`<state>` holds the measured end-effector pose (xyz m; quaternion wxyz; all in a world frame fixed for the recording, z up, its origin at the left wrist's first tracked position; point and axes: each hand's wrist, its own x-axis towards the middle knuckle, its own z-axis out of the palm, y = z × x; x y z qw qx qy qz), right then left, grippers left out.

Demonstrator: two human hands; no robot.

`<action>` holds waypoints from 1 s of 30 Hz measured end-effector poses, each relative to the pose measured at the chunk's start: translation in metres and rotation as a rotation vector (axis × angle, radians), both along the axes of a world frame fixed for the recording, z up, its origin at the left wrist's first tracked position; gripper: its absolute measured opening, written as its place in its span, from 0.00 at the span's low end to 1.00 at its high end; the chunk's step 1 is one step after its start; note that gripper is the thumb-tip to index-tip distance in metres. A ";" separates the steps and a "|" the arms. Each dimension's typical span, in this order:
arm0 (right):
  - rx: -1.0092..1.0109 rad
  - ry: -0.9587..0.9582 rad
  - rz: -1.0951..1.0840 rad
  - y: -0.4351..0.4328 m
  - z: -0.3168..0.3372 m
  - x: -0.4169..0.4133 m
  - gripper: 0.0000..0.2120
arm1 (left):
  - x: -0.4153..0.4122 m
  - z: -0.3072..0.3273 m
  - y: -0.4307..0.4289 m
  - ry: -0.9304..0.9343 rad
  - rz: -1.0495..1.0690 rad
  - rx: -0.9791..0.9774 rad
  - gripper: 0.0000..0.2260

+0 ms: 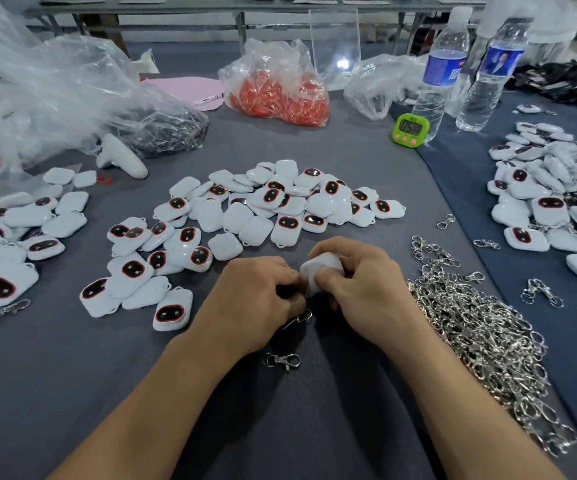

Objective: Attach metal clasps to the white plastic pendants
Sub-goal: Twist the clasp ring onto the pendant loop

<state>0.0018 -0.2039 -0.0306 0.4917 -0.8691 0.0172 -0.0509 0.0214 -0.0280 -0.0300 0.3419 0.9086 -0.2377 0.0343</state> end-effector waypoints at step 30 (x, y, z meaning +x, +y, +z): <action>0.257 0.244 0.050 -0.008 0.007 0.004 0.11 | -0.012 0.000 -0.005 -0.030 0.099 0.033 0.03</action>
